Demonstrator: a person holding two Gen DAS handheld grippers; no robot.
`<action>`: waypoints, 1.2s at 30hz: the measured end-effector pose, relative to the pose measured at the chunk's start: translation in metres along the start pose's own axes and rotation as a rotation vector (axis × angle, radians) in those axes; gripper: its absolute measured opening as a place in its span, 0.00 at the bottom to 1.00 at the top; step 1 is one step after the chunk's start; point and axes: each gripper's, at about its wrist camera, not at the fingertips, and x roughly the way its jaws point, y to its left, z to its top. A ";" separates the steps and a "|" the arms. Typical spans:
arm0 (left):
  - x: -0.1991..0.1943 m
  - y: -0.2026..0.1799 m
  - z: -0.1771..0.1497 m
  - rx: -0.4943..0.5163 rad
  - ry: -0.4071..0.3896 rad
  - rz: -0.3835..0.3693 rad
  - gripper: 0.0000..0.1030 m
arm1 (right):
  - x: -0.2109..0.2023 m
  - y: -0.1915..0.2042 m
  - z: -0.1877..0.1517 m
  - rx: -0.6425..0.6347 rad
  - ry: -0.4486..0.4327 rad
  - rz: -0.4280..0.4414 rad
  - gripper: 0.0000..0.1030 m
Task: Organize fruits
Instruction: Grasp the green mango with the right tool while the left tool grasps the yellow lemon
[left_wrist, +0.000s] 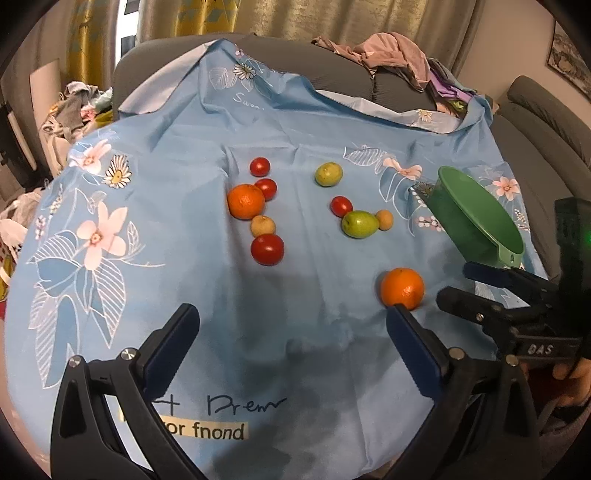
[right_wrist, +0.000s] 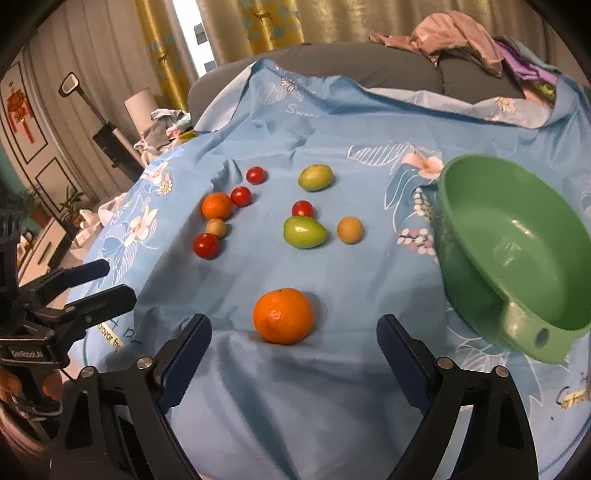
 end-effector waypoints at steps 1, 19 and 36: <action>0.002 0.001 0.000 -0.004 0.002 -0.005 0.98 | 0.002 -0.001 0.000 0.003 0.001 0.007 0.85; 0.022 0.014 0.021 -0.027 0.016 -0.045 0.80 | 0.067 -0.007 0.045 -0.009 0.068 0.003 0.70; 0.041 0.015 0.050 0.036 0.017 -0.033 0.80 | 0.108 -0.017 0.072 0.027 0.113 0.001 0.44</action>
